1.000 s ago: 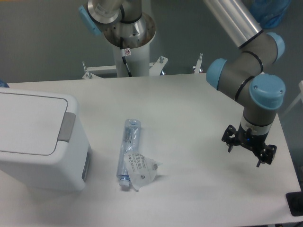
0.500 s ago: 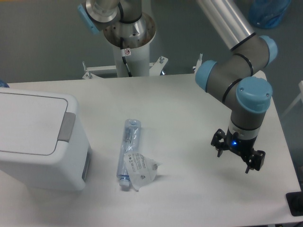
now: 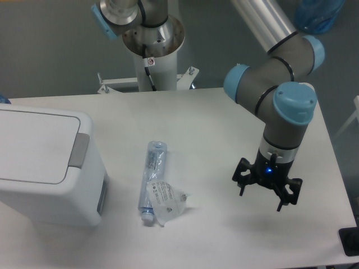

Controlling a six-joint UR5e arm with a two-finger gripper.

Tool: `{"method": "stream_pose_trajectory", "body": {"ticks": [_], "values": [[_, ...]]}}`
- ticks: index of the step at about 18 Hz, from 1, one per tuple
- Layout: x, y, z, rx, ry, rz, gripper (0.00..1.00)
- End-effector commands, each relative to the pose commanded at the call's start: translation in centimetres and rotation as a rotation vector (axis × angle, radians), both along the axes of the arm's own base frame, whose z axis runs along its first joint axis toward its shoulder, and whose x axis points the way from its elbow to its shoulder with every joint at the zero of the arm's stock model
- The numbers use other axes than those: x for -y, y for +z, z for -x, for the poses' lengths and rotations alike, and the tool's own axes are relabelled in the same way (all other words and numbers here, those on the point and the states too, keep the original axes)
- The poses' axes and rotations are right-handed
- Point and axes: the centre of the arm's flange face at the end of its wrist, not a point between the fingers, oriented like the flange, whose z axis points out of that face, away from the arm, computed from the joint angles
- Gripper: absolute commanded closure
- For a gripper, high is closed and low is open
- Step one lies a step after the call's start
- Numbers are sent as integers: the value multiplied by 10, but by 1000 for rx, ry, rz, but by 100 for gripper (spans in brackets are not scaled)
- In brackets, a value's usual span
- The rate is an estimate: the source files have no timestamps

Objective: Open the trash can
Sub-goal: 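Move the open gripper over the table toward the trash can lid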

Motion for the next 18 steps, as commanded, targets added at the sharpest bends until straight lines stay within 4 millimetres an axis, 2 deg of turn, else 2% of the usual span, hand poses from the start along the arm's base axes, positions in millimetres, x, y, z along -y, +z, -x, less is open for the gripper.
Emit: {"method": "stream_pose_trajectory", "body": {"ticks": [4, 8, 14, 18], "values": [[-19, 13, -16, 134, 65, -140, 0], [-23, 44, -32, 240, 120, -257, 0], [-40, 66, -73, 270, 97, -281, 0], [-44, 88, -81, 281, 144, -301, 0]]}}
